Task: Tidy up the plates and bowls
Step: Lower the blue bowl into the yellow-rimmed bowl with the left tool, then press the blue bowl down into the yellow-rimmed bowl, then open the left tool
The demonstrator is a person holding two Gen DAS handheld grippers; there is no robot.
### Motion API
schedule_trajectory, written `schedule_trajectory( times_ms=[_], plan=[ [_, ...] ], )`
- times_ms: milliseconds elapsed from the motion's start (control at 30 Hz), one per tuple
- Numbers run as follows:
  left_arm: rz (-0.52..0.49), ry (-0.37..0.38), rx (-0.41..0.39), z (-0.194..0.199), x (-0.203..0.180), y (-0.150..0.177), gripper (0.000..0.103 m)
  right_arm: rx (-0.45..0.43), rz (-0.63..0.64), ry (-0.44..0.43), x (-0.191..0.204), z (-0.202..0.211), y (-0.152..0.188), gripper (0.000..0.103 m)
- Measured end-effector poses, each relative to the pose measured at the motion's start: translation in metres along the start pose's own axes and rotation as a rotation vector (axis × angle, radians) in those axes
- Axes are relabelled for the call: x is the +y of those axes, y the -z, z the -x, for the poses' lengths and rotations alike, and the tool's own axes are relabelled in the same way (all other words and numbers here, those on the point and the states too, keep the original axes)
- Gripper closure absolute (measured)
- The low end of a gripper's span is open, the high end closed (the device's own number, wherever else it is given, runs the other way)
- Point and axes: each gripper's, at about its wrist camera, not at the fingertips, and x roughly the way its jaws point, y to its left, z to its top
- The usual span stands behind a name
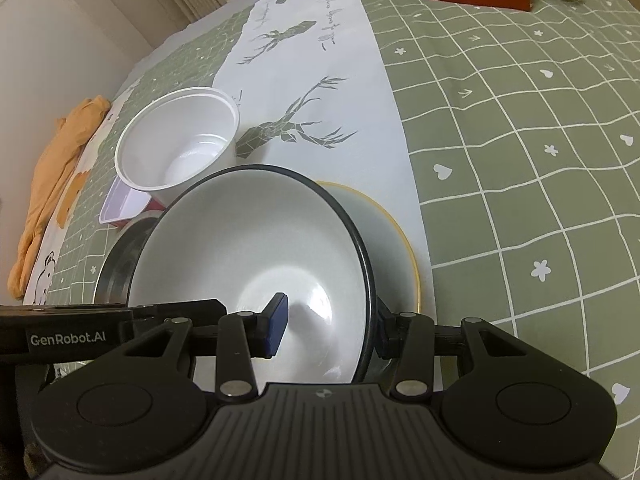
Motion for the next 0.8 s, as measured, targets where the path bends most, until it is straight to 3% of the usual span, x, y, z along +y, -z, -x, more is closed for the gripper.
schedule_trajectory(
  times_ms=[400,567,800],
  plan=[
    [0.013,-0.009,-0.013,0.002,0.003,-0.007,0.078,-0.011,-0.020,-0.006,-0.002,0.004,-0.002,0.060],
    [-0.001,-0.040,-0.027,0.002,0.001,-0.008,0.080,-0.046,0.025,0.048,0.004,0.012,-0.001,0.059],
    [-0.009,-0.049,-0.048,0.007,0.003,-0.011,0.080,-0.042,0.011,0.025,-0.003,0.015,-0.003,0.059]
  ],
)
